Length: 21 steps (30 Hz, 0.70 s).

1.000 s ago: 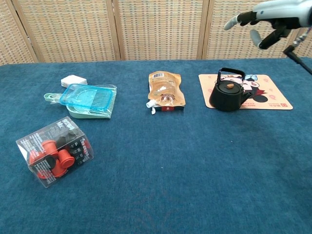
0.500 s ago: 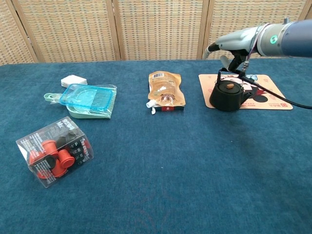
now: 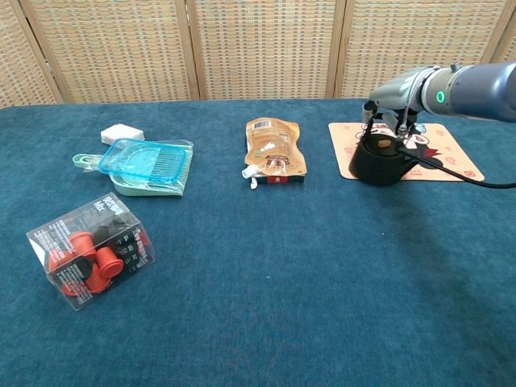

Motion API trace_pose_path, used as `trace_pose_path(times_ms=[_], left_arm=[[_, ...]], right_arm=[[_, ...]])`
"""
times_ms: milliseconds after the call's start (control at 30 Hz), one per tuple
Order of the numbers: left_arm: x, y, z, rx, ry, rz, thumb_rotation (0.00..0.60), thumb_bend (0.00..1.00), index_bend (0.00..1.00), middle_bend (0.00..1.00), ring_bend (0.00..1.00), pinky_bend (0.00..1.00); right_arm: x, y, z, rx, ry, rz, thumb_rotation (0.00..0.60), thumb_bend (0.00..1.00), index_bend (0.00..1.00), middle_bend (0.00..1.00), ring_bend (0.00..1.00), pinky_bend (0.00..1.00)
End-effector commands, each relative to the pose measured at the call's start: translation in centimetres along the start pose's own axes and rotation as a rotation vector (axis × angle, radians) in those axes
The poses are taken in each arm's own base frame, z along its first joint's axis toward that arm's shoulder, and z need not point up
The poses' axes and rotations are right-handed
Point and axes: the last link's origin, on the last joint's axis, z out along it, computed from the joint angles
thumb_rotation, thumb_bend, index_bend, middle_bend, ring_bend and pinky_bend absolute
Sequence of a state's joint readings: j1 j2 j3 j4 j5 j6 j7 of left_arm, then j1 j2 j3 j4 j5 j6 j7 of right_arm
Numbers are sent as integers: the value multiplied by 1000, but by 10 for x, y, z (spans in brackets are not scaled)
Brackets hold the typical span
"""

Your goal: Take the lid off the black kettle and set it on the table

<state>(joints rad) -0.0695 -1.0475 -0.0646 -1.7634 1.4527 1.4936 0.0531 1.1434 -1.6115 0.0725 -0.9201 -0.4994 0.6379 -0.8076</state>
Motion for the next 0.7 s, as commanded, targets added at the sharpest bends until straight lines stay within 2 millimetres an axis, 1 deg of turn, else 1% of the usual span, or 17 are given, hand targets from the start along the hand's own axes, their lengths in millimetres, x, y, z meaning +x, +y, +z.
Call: trace_pose_path(times_ms=[33,100,133,200,233,267,300,333,367,433,467,500,567,633,700], left_arm=[[-1,0,0,-2,-3,1,600,170,0,0,0,0],[-1,1,0,-4,-7,3,600,171,0,0,0,0],[-1,1,0,-5,-8,4,600,171,0,0,0,0],[-2,2,0,-8,-8,5,600,171,0,0,0,0],[-2,3,0,-14,-7,6,600,170,0,0,0,0],[-2,4,-1,-15,-6,7,600,170,0,0,0,0],[-2,4,-1,-16,-6,8,600,170,0,0,0,0],[-2,5,-1,-17,-8,8,600,170,0,0,0,0],[-2,5,-1,-17,-8,9,600,171,0,0,0,0],[-3,6,0,-21,-13,11,600,170,0,0,0,0],[-4,7,0,-24,-17,12,600,170,0,0,0,0],[-5,8,0,-26,-20,14,600,171,0,0,0,0],[-5,8,1,-26,-23,16,600,171,0,0,0,0],[-6,8,1,-26,-25,16,600,170,0,0,0,0],[-6,8,1,-26,-27,16,600,171,0,0,0,0]], right_arm=[[-3,7,-1,-27,-9,-24,600,1000,283,262,0,81],[-6,12,-3,-43,-27,-29,600,1000,294,270,0,81],[-6,13,-4,-46,-33,-26,600,1000,297,254,0,81],[-6,16,-6,-47,-42,-11,600,1000,276,176,0,81],[4,19,-8,-55,-1,28,600,973,245,103,0,81],[10,21,-11,-54,56,48,600,899,211,43,0,81],[14,24,-14,-52,109,65,600,826,195,19,0,81],[20,28,-18,-49,192,105,600,673,183,2,0,81],[21,29,-20,-43,218,121,600,515,181,0,0,82],[25,33,-25,-21,277,215,600,388,183,0,0,83],[26,34,-29,0,291,301,600,359,191,0,0,83],[26,34,-34,31,287,392,600,352,205,0,0,83],[23,36,-40,64,268,452,600,344,289,0,0,83],[18,38,-46,83,243,484,600,329,338,0,0,83],[11,38,-50,91,223,511,600,288,360,0,0,83]])
